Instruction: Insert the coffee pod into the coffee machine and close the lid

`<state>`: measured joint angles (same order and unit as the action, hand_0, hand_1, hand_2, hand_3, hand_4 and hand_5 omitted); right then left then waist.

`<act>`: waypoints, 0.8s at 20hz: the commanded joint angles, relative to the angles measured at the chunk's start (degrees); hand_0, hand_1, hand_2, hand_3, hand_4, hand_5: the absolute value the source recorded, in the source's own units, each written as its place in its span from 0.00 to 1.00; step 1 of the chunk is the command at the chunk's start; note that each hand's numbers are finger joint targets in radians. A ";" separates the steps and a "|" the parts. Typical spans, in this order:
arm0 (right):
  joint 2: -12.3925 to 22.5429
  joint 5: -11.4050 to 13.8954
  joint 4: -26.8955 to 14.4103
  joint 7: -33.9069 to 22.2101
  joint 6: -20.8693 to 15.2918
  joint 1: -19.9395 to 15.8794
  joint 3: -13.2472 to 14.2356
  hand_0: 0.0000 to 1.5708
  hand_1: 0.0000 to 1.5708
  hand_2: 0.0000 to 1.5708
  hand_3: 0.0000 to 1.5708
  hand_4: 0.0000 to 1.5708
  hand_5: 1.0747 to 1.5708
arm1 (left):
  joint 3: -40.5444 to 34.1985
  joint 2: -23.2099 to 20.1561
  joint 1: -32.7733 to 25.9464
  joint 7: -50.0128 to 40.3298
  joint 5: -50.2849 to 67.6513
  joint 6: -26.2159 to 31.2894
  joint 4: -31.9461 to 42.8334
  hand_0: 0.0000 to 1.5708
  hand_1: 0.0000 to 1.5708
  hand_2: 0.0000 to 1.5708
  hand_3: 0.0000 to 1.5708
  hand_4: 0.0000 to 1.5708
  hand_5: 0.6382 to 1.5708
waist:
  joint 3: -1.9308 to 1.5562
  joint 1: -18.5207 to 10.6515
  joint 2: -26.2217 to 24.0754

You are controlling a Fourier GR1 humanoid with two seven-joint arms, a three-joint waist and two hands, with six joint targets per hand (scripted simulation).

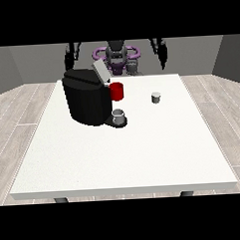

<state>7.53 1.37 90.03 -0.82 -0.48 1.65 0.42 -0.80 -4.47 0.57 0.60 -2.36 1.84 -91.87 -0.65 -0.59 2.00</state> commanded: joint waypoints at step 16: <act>-4.35 8.71 -2.51 4.50 -9.09 -2.38 -1.75 0.00 0.00 0.00 0.00 0.00 1.00 | -2.56 -16.48 5.47 7.55 -10.02 10.87 8.53 0.00 0.00 0.00 0.00 0.00 1.00 | 0.67 4.62 0.39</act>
<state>4.60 7.85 86.04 2.61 -8.93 -2.03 1.60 -0.05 -16.85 2.83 8.80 -11.00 11.60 -87.84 -0.01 0.82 1.24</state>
